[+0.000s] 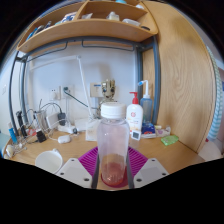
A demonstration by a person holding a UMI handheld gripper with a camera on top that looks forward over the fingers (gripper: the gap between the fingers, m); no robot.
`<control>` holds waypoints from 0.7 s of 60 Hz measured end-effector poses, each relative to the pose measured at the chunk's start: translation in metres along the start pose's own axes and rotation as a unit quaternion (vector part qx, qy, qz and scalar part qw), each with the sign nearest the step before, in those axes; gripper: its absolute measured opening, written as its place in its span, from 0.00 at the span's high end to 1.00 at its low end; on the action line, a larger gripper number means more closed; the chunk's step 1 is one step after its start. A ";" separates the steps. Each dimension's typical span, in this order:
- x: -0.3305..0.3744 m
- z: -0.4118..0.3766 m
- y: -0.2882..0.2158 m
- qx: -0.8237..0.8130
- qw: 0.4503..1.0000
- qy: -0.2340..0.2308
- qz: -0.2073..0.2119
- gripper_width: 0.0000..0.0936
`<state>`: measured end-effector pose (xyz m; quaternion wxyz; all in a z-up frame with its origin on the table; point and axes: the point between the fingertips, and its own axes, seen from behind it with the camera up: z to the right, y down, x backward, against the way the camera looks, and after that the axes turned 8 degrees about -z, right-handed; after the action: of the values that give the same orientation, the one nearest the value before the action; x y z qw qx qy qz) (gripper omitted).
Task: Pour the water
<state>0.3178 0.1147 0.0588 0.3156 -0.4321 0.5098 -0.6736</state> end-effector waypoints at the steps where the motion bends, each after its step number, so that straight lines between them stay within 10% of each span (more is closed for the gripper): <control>1: 0.000 0.000 0.000 0.001 1.000 0.000 0.001 0.54; 14: 0.003 -0.002 0.021 0.034 0.999 0.001 -0.038 0.24; 42: 0.135 0.015 0.042 0.056 0.985 -0.036 -0.162 0.24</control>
<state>0.2728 -0.0205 0.0555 0.2444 -0.5144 0.3828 -0.7274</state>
